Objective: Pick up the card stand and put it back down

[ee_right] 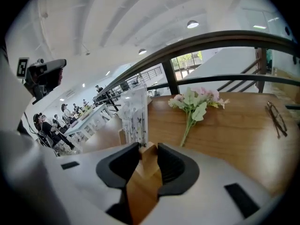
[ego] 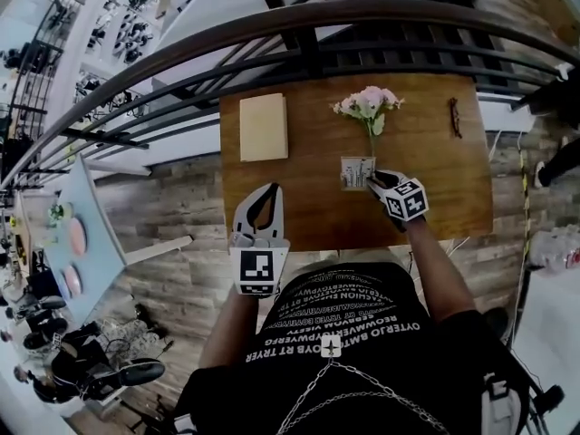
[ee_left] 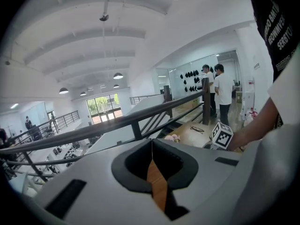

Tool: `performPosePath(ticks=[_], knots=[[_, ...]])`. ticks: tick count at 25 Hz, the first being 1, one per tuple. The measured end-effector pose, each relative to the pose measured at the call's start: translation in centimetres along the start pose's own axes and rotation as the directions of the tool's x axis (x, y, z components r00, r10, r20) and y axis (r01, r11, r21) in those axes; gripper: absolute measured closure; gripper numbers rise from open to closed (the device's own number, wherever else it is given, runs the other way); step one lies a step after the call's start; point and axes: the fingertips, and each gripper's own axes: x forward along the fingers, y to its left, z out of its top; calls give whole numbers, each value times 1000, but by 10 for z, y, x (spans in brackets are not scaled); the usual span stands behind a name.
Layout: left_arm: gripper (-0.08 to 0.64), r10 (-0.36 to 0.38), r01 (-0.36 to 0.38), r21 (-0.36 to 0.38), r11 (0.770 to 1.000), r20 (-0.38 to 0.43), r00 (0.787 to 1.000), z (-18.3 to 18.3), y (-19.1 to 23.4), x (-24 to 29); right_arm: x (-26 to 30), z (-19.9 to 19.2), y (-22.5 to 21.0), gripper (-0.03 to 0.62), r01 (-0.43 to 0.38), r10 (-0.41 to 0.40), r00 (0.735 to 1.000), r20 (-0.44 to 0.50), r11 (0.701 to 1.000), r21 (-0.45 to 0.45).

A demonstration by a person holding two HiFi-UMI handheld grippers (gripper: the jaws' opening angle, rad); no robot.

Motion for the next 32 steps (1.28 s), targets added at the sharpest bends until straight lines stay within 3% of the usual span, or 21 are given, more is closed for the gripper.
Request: performPosePath(ticks=[6,12,17,25,32], knots=[[531,-3,3,-18,1000,-7,1000,-1,0,8,17,-14,-12,457,19,-19,1000,-17,999,-32],[531,-6,6,-15,1000,-10,1000,-1,-4,10,28,-20,-14,457,56,-54,998,20,987,-149],[531,1,-1,-17,1000,-9,1000,-2,-5,7,32,-33,-8,454,82,-88,996,-8,956,-283],[531,6,-5,-18,1000,17,1000,9,-9,-3,5,-17,-6,430,126,-115,992,57,956,-264],[531,16,-15,-22,1000,64,998,23,-7,-8,-79,34,-7,449,253,-200,954,225,937,-240]])
